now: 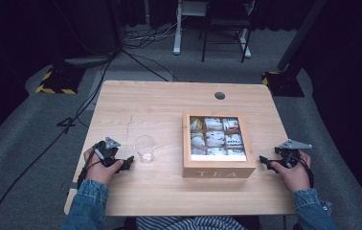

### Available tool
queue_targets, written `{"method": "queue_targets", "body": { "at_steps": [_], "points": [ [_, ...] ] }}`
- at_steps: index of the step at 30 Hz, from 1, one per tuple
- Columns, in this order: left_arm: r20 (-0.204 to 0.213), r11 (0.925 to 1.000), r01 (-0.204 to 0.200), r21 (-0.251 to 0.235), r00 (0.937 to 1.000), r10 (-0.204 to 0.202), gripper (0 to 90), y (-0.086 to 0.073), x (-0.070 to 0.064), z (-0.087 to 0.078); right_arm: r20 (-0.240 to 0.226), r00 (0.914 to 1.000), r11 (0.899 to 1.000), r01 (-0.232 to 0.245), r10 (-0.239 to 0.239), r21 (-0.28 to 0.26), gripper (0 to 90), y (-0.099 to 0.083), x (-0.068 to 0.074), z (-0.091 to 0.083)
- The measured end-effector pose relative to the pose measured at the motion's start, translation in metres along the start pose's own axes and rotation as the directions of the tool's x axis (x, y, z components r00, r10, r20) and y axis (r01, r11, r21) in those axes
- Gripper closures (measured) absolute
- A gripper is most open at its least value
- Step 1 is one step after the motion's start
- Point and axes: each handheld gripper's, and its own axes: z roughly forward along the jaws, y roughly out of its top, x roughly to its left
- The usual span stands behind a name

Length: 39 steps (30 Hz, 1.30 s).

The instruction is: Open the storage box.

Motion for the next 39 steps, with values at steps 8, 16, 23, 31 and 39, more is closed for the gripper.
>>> {"method": "queue_targets", "body": {
  "at_steps": [8,16,23,31,39],
  "points": [
    [0.009,1.0000,0.001,0.001,1.0000,-0.001,5.6,0.001,-0.001,0.001,0.002,1.0000,1.000,0.001,-0.001,0.000,14.7,0.000,0.000,0.001],
    [0.013,1.0000,-0.006,0.000,0.9999,0.006,5.6,0.001,-0.001,0.001,-0.007,1.0000,1.000,0.004,-0.004,-0.003,17.1,0.000,0.000,0.000],
    [0.014,0.9999,-0.012,0.003,0.9998,0.012,5.6,0.002,-0.001,0.001,-0.019,0.9996,1.000,-0.020,0.020,-0.013,25.6,-0.001,-0.002,-0.004],
    [0.015,0.9999,-0.012,0.004,0.9998,0.012,5.6,0.002,-0.001,0.001,-0.018,0.9996,1.000,-0.021,0.021,-0.020,28.3,0.007,0.001,-0.017],
    [0.014,0.9999,-0.014,0.005,0.9998,0.014,5.6,0.002,-0.001,0.001,-0.063,0.9977,0.999,-0.029,0.027,-0.031,29.9,0.018,0.008,-0.037]
  ]
}}
